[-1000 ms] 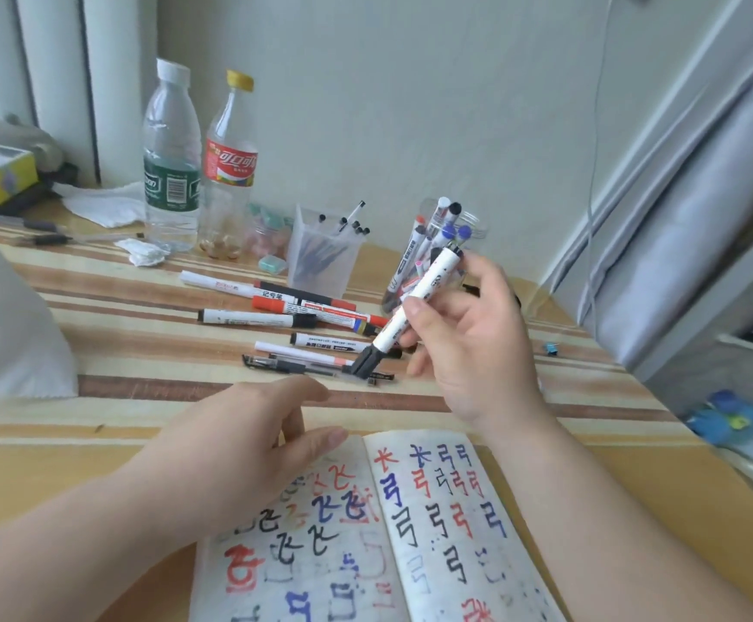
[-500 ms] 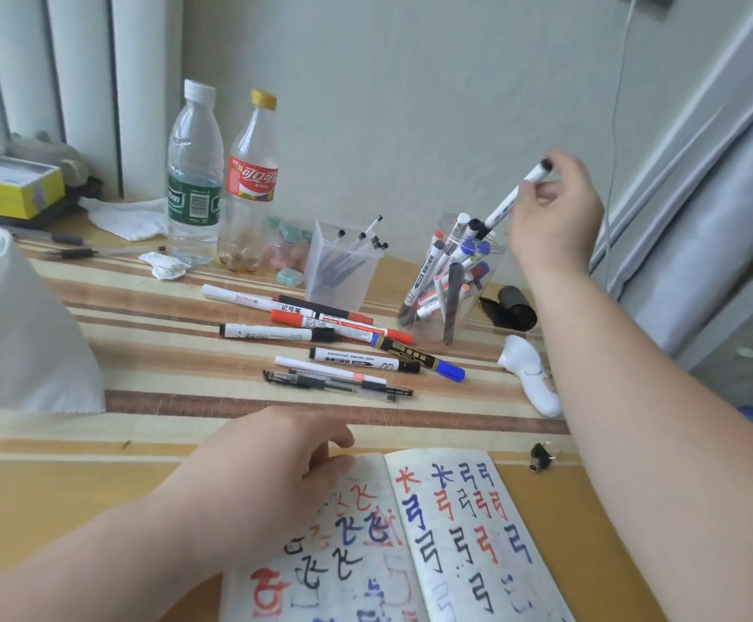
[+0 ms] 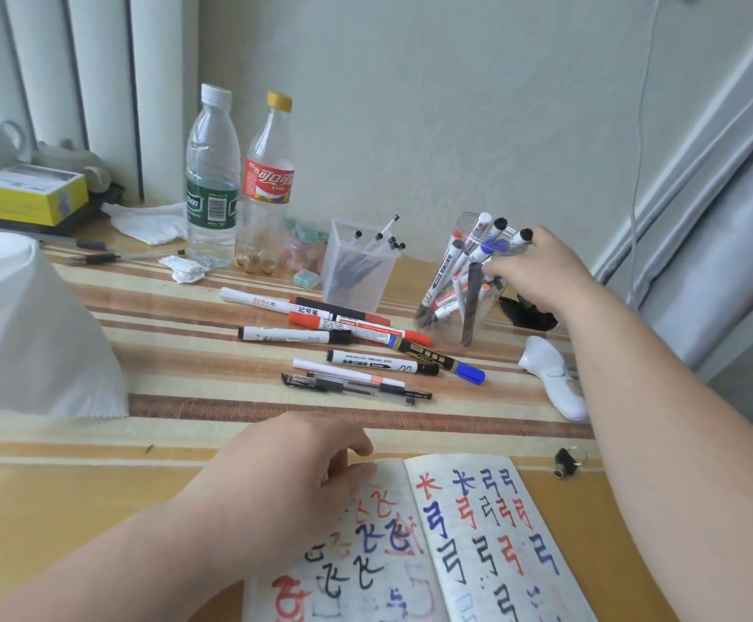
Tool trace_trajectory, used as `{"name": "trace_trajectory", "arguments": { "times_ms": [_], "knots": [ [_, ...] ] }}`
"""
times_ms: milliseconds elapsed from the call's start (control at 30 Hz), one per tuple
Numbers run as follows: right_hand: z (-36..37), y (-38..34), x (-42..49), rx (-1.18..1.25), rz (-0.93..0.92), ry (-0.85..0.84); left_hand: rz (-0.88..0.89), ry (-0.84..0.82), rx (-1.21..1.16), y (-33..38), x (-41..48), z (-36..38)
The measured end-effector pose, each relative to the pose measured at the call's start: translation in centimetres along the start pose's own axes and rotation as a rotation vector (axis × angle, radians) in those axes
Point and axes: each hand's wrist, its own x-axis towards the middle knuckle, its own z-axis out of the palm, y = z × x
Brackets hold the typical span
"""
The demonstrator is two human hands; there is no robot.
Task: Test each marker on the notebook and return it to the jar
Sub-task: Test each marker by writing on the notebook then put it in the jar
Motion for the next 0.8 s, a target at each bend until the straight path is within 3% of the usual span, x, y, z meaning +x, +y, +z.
{"name": "trace_trajectory", "arguments": {
  "times_ms": [233,333,400,467,533,600,700,800],
  "knots": [
    [0.2,0.1,0.1,-0.130,-0.117,0.092,-0.006,-0.015,0.000,0.4,0.0,-0.5],
    [-1.8,-0.9,-1.7,-0.140,-0.149,0.233,-0.031,-0.007,-0.026,0.3,0.0,-0.5],
    [-4.3,-1.9,-3.8,-0.052,-0.242,0.403,-0.046,0.020,-0.076,0.3,0.0,-0.6],
    [-6.6,-2.8,-6.6,0.178,-0.414,0.427,-0.039,0.061,-0.129,0.4,0.0,-0.5],
    [-7.1,-3.3,-9.1,0.394,-0.481,0.233,-0.047,0.134,-0.254,0.5,-0.1,-0.5],
    [-5.8,-3.2,-11.1,0.451,-0.418,0.011,-0.110,0.167,-0.458,0.7,-0.1,-0.7],
    [-3.0,-2.3,-13.6,0.605,-0.453,-0.271,-0.154,0.126,-0.934,0.6,-0.1,-0.9],
    [-1.4,-2.0,-15.0,0.838,-0.532,-0.445,-0.070,0.052,-1.064,0.3,0.1,-1.4]
  ]
}}
